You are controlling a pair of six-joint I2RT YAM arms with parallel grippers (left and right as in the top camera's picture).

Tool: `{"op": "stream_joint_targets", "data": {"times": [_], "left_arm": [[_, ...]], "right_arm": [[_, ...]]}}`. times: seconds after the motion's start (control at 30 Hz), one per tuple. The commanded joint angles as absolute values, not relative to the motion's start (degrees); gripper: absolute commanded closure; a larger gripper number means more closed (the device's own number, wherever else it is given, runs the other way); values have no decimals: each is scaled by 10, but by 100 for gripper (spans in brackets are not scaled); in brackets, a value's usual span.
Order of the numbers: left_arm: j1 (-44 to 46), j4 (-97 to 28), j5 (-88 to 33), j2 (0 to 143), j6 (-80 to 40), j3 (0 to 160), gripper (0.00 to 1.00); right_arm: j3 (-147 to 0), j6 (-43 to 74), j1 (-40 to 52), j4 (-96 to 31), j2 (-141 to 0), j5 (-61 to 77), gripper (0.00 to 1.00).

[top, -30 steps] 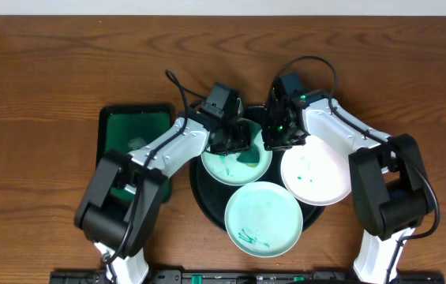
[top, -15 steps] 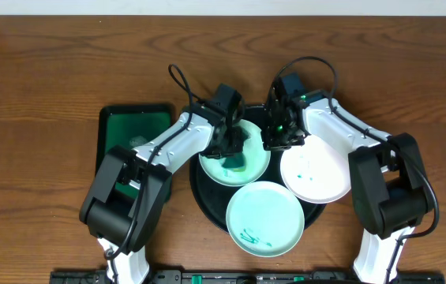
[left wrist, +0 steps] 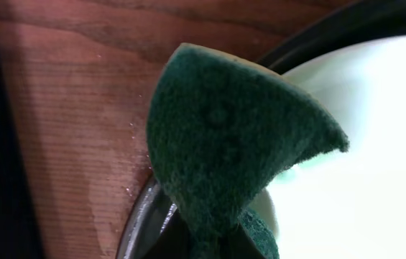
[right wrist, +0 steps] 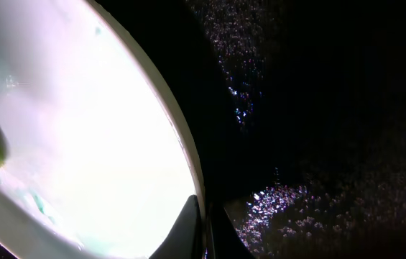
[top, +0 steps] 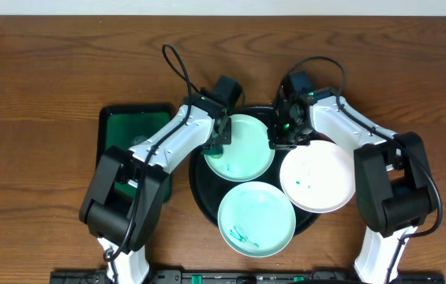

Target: Clean dirty plates on tray and stack at the side

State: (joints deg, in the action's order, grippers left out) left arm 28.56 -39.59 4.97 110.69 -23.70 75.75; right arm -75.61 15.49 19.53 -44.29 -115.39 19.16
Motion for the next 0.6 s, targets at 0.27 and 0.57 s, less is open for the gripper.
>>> {"op": "stream_joint_targets", "data": {"times": [0.27,0.57], "left_arm": [[332,-361,-183,1114,-199,775,93],[337,-353,-221,1115,-207,775,93]], "right_arm": [[-754,156,183,-446,-1161,154,99],[-754,156,183,-448,-1161,155,99]]}}
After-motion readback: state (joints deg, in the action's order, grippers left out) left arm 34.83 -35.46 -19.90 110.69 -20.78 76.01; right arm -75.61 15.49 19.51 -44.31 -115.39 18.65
